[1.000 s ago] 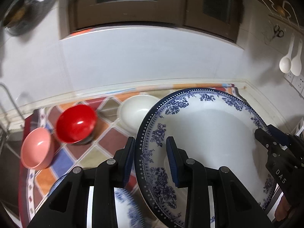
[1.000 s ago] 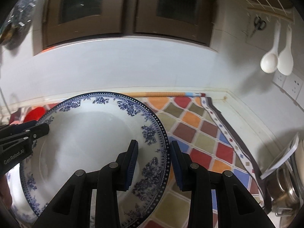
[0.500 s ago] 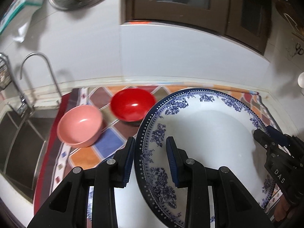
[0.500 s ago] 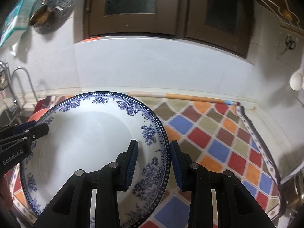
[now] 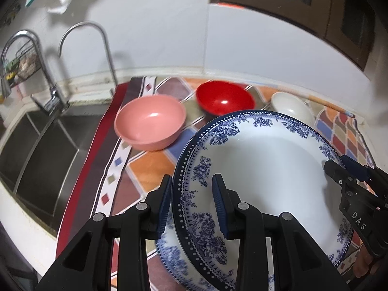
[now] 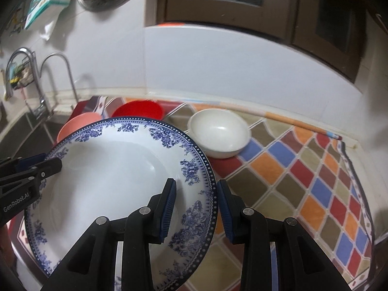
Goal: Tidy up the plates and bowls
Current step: 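Lower the small plate onto the stacked plates with both tools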
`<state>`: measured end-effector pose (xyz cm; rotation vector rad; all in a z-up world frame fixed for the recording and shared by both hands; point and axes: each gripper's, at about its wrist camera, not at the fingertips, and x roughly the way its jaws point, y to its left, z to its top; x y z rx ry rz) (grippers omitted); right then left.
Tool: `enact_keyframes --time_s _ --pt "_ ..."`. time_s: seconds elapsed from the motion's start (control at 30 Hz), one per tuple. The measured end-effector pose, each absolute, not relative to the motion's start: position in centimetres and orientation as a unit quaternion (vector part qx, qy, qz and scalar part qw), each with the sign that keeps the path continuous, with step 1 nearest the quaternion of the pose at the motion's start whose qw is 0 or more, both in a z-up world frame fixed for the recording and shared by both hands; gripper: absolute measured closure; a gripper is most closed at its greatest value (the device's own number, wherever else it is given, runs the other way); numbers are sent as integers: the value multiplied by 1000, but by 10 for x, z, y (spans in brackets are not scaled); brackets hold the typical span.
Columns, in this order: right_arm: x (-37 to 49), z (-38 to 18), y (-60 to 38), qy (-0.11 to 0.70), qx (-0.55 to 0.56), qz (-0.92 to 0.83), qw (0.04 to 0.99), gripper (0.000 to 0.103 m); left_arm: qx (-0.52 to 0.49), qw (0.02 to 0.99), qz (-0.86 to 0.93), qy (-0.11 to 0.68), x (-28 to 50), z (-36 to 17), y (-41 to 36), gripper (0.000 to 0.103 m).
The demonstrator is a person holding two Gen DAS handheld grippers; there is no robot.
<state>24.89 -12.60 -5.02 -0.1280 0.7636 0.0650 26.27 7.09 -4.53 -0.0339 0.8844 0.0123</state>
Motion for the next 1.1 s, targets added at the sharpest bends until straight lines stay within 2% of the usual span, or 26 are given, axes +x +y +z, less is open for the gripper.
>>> enact_keyframes --time_s 0.43,1.1 --pt "257 -89 -96 423 -79 66 900 67 -28 879 28 475 263 -85 91 69" --pt "265 -120 -90 465 -81 85 877 67 -23 864 43 501 266 -106 92 69"
